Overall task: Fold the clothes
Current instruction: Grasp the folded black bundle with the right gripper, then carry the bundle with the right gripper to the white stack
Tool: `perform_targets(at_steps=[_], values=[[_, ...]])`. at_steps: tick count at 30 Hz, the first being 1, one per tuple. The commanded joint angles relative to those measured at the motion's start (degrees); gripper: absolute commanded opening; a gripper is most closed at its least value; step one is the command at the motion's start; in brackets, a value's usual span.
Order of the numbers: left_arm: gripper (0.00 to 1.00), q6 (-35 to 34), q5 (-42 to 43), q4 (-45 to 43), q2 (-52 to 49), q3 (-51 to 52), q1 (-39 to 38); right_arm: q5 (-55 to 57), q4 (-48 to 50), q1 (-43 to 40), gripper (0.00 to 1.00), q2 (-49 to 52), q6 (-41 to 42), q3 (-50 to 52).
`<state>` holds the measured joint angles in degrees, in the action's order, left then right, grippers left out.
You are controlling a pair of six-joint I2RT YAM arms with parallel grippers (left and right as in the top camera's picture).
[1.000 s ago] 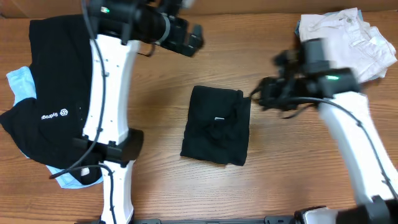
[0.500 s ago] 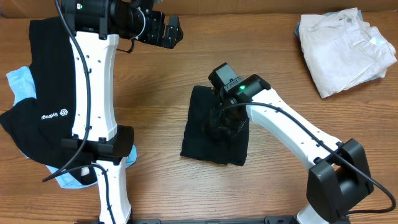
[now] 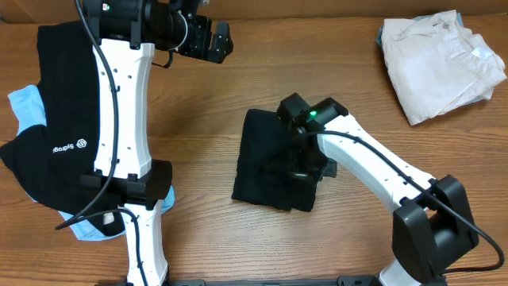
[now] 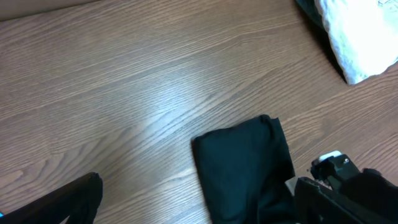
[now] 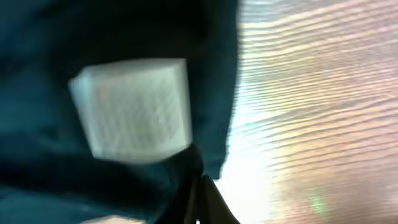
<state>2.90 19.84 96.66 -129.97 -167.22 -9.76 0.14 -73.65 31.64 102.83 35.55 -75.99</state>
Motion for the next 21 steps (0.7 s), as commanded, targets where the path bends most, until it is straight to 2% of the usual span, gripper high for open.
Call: perform_targets(at_steps=[1,3,5,10,11,14,17,21], values=[[1.00,-0.5,-0.5,0.1,-2.2,0.3,-0.5,2.8,1.9,-1.1,0.04,-0.2,2.5,4.8],[1.00,-0.5,-0.5,0.1,-2.8,0.3,-0.5,2.8,4.0,-1.9,0.04,-0.2,2.4,7.0],[1.00,-0.5,-0.6,0.1,-3.4,0.3,-0.5,2.8,5.5,-3.0,0.10,-0.2,0.3,7.7],[1.00,-0.1,-2.5,0.0,-4.0,0.3,-0.5,2.1,7.1,-6.2,0.35,-3.3,-5.2,5.2],[1.00,-0.1,-3.2,0.0,-4.1,0.3,-0.5,1.4,7.1,-7.0,0.40,-4.3,-6.5,4.5],[1.00,-0.1,-5.0,0.0,-4.1,0.3,-0.5,-1.8,7.9,-10.2,0.75,-8.1,-11.9,3.1],[1.00,-0.1,-5.4,0.0,-4.1,0.3,-0.4,-10.3,10.3,-14.3,0.91,-9.7,-20.2,3.1],[1.00,-0.1,-5.4,-0.1,-4.2,0.3,-0.4,-18.9,13.4,-18.4,0.93,-8.3,-27.8,4.8]])
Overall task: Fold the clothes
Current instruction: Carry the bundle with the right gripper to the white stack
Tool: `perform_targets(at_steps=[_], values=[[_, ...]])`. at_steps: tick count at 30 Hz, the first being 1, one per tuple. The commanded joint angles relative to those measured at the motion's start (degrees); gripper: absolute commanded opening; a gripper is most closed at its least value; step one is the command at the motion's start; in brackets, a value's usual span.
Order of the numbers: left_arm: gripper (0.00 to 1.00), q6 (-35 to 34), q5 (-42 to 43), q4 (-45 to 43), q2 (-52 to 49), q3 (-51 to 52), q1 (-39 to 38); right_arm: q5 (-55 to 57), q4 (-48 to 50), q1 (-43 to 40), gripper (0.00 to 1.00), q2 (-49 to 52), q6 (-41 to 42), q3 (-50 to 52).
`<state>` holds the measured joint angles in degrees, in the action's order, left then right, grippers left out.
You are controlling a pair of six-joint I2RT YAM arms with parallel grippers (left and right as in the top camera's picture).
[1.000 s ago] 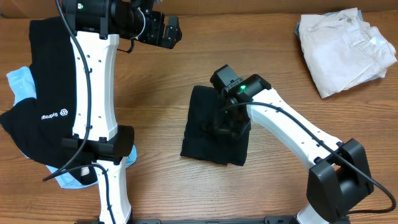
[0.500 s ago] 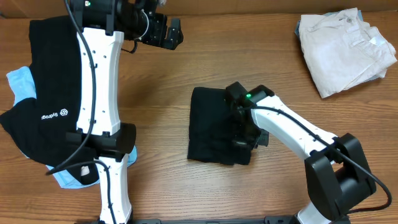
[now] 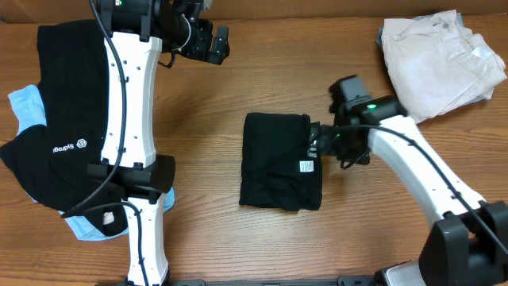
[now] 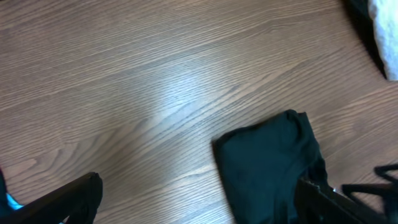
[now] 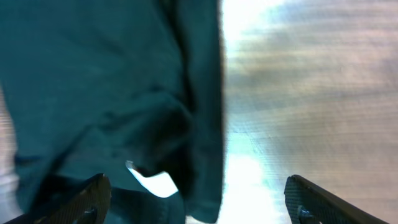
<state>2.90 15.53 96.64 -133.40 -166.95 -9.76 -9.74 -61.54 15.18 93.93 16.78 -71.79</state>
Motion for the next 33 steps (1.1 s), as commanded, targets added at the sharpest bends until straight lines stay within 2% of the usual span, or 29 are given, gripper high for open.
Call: perform_targets(at_steps=[1,5,12,18,21,22,23,24,26,27,33], values=[[1.00,-0.1,-1.1,-0.2,-0.8,0.0,-0.4,-10.3,2.5,-2.4,0.93,1.0,-9.8,1.3],[1.00,-0.1,-1.1,-0.6,-0.8,0.0,-0.4,-16.3,7.5,-3.1,0.93,4.5,-12.6,5.4],[1.00,-0.1,-1.1,-0.6,-0.9,0.0,-0.3,-18.6,16.0,-3.1,0.92,10.4,-12.3,11.9],[1.00,-0.1,-1.1,-0.7,-0.9,0.0,-0.3,-26.8,23.5,-2.9,0.81,13.0,-12.0,15.1],[1.00,-0.1,-1.1,-0.7,-0.9,0.0,-0.3,-31.6,26.9,-2.0,0.68,13.9,-10.3,16.0],[1.00,-0.1,-1.1,-0.7,-0.9,0.0,-0.3,-34.9,28.0,-1.6,0.53,13.9,-10.1,16.0],[1.00,-0.1,-1.1,-0.7,-0.9,0.0,-0.3,-36.3,28.8,-1.5,0.43,13.9,-9.2,15.9],[1.00,-0.2,-1.1,-0.7,-0.9,0.0,-0.4,-37.5,29.6,-1.5,0.28,13.9,-9.0,15.9],[1.00,-0.2,-1.1,-0.7,-0.9,0.0,-0.4,-39.8,31.8,-1.8,0.09,13.9,-8.5,15.8],[1.00,-0.4,-1.1,-0.7,-0.9,0.0,-0.4,-40.4,32.9,-2.0,0.04,13.9,-7.3,15.7],[1.00,-0.3,-1.1,-0.7,-0.9,0.0,-0.4,-48.3,38.2,-4.2,0.04,13.6,-3.0,11.3]])
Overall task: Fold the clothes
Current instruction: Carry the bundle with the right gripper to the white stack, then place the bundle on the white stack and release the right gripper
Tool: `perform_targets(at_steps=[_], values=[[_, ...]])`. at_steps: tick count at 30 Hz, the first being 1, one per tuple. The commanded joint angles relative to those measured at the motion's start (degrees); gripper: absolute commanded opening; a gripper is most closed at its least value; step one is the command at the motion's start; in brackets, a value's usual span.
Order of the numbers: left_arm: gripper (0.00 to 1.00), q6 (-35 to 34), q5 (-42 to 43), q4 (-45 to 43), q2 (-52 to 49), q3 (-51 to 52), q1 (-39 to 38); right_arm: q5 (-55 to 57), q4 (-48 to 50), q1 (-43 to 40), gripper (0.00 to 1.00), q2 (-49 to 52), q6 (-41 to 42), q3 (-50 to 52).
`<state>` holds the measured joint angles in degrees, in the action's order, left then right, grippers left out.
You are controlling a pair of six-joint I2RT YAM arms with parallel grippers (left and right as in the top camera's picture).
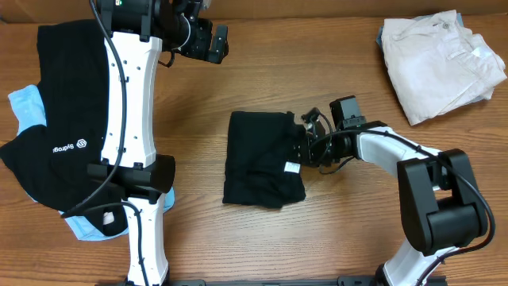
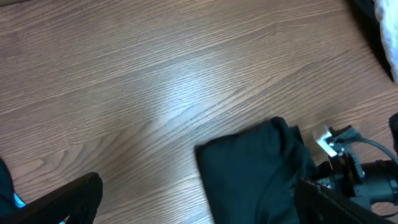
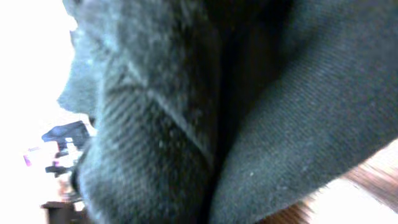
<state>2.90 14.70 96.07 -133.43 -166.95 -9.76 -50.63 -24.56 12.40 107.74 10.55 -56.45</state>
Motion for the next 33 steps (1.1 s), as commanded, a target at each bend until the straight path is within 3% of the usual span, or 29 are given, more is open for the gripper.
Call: perform_targets(at_steps=[1,10,17,33], values=[[1.00,-0.3,-0.3,-0.1,-0.8,0.0,-0.4,-8.5,1.2,-1.8,0.04,-0.6,3.7,-5.7],[1.00,-0.3,-0.3,-0.1,-0.8,0.0,-0.4,-5.9,1.4,-5.9,0.04,-6.6,17.9,-26.7],[1.00,-0.3,-0.3,-0.1,-0.8,0.0,-0.4,0.5,2.0,-13.0,0.04,-6.7,23.8,-40.2],[1.00,-0.3,-0.3,-0.4,-0.8,0.0,-0.4,8.8,16.1,-34.3,0.04,-3.1,27.7,-42.3]])
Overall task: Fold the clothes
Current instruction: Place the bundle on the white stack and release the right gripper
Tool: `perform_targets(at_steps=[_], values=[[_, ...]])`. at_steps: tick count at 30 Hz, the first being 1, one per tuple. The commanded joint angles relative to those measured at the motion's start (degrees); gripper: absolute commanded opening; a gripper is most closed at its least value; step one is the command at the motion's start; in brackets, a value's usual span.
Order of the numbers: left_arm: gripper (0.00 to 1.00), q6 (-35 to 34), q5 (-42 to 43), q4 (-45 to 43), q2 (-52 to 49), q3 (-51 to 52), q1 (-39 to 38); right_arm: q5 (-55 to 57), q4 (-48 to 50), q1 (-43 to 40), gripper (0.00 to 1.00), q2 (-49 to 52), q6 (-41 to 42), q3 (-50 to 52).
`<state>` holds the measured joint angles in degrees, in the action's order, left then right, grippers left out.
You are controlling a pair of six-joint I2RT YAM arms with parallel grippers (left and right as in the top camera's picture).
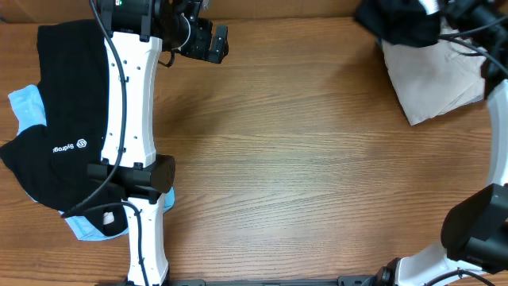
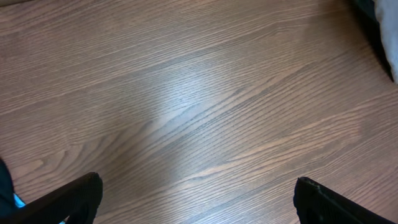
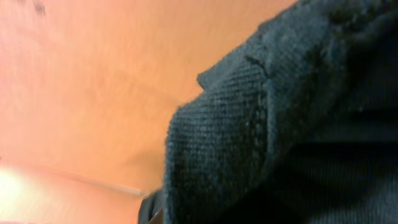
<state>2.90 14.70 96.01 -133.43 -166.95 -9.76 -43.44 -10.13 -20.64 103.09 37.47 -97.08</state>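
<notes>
The folded black garment (image 1: 397,24) hangs bunched at the back right, above the pile of white clothes (image 1: 436,75). My right gripper (image 1: 430,9) is shut on it, mostly hidden by the cloth. Black fabric (image 3: 280,137) fills the right wrist view, with only a bit of one finger (image 3: 152,211) showing. My left gripper (image 1: 213,40) is raised at the back left and stands open over bare wood, nothing between its fingers (image 2: 68,196).
A black garment with a small logo (image 1: 55,119) lies spread at the far left over a light blue one (image 1: 24,107). The left arm's white column (image 1: 123,119) stands beside them. The wooden table (image 1: 278,159) fills the middle.
The folded black garment has left the middle of the table and now hangs from my right gripper at the back right, over the white pile. My left arm has not moved.
My right gripper first sat on the folded black garment at mid-table. It was then open just right of it, then pressed against its right edge with the garment shifted slightly left. Now it holds the garment up at the back right.
</notes>
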Motion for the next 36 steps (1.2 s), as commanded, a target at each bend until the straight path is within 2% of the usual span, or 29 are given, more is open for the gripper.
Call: perform_targets(at_steps=[1,9,13,17,18,20,24,30,36], values=[[1.00,-0.3,-0.3,-0.5,-0.8,0.0,-0.4,1.9,2.5,-2.0,0.04,2.3,0.9,-1.7],[1.00,-0.3,-0.3,-0.5,-0.8,0.0,-0.4,3.1,5.4,-7.6,0.04,12.1,1.4,-1.7],[1.00,-0.3,-0.3,-0.9,-0.8,0.0,-0.4,2.3,2.2,-9.8,0.06,17.5,-0.2,-1.6],[1.00,-0.3,-0.3,-1.6,-0.8,0.0,-0.4,7.3,-7.5,-11.2,0.68,19.5,-9.1,-1.6],[1.00,-0.3,-0.3,-1.7,-0.8,0.0,-0.4,9.4,-10.6,-11.8,0.78,19.3,-12.2,-1.6],[1.00,-0.3,-0.3,-1.8,-0.8,0.0,-0.4,9.4,-13.2,-12.7,0.84,18.5,-14.8,-1.7],[1.00,-0.3,-0.3,-1.8,-0.8,0.0,-0.4,9.5,-17.9,-15.6,0.87,14.5,-16.6,-1.7],[1.00,-0.3,-0.3,-1.8,-0.8,0.0,-0.4,10.1,-21.5,-17.0,0.85,4.4,-21.7,-1.7],[1.00,-0.3,-0.3,-1.8,-0.8,0.0,-0.4,16.2,-19.0,-14.1,0.85,-2.1,-26.9,-1.7]])
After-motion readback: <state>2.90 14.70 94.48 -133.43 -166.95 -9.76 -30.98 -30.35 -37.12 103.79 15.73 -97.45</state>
